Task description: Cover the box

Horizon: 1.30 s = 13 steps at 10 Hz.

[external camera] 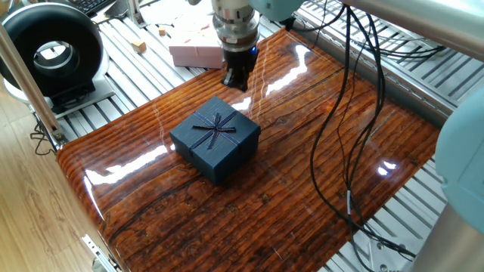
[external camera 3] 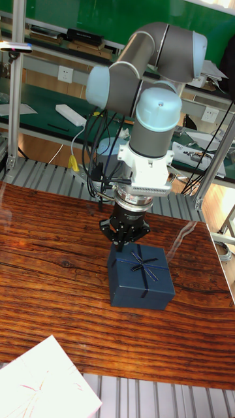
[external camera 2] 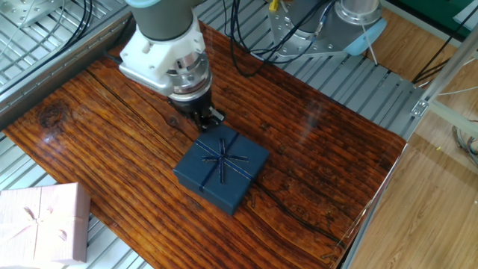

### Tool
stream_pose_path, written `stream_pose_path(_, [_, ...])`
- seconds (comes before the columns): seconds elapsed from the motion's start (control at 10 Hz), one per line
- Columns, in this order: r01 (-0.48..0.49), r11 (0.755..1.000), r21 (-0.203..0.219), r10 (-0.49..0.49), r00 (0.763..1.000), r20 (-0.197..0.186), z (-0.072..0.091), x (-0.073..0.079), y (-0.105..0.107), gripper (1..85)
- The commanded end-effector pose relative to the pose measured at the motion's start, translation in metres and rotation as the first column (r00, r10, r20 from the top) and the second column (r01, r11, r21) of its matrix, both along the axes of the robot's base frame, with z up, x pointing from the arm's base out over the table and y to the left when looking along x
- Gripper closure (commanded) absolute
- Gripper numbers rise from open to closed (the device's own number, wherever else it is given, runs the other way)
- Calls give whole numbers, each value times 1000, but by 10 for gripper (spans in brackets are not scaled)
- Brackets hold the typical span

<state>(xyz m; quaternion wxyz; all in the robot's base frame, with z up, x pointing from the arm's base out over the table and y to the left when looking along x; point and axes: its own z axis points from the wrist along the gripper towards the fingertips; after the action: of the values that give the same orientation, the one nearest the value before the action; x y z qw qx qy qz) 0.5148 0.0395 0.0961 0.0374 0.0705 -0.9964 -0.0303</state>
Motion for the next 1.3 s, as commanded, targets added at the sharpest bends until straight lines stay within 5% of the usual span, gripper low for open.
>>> stream_pose_path(0.0, [4,1000,7,-4,1000,30,-16,6,4,847])
stream_pose_path(0.3, [13,1000,6,-13,999,31,-15,6,5,847])
stream_pose_path(0.6, [10,1000,-20,-10,1000,2,9,4,0,847])
stream_pose_path(0.8, [-83,984,-155,93,994,55,18,22,-38,847])
stream_pose_path(1.2, [-117,979,-168,136,985,104,17,38,-49,847])
